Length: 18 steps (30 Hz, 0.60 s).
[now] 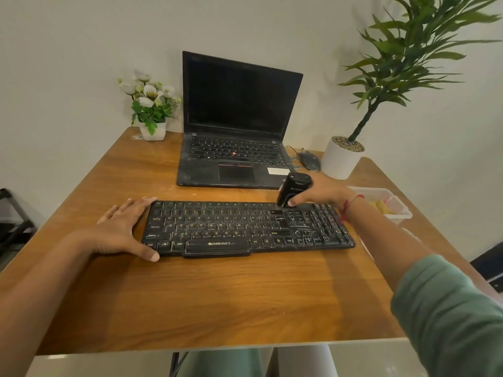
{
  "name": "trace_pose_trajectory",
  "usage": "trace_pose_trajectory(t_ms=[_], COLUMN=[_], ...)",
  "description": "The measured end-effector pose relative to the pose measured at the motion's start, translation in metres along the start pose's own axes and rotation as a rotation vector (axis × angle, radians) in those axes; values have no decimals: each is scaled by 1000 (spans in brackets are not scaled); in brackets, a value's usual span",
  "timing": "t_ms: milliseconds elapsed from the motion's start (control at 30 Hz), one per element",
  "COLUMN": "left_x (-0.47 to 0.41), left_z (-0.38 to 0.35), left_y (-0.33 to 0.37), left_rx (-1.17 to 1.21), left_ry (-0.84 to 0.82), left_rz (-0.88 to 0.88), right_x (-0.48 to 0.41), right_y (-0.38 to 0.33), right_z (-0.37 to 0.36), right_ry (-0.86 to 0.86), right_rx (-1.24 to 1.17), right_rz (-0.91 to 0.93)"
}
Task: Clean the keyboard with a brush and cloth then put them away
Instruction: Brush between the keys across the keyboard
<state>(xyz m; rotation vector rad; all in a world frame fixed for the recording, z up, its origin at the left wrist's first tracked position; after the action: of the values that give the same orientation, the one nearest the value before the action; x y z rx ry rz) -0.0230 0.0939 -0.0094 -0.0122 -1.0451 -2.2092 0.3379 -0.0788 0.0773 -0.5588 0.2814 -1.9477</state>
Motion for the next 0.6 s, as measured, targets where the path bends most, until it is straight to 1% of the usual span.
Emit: trace_pose_trajectory(t_ms=[100,167,300,333,400,467,533,600], left_x=[0,2,4,5,5,5,5,5], left_z=[0,-1,0,0,-1,-1,0,-1], left_y=[0,2,8,8,9,9,8,7], left_rx=[6,12,24,20,18,20,26,31], left_ry=[4,6,16,16,12,7,9,13], left_rz=[-3,-3,4,6,6,8,5,0], right_x=[14,14,3,-1,-5,-2,3,6], right_y=[30,36,-4,-14,-28,-29,-12,15], right_z=[19,27,7,-2,-16,-16,-5,11], right_ry=[3,50,58,58,50,19,-5,22], right_rx=[14,80,220,196,45,-48,-101,-155], right_rz=[-72,-102,-28,-7,15,19,-12,-98])
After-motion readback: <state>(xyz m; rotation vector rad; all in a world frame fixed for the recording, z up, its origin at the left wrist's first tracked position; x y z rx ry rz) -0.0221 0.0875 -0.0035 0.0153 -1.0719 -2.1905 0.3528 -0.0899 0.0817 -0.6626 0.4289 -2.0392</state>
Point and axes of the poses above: each hand's wrist, its own x-axis away from the middle knuckle, its own z-axis out of the back of the hand, y = z × x, the point moved 6 cm from there along -x, towards the middle knuckle, and after that the axes turned 13 degrees about x, right-handed, at the moved point
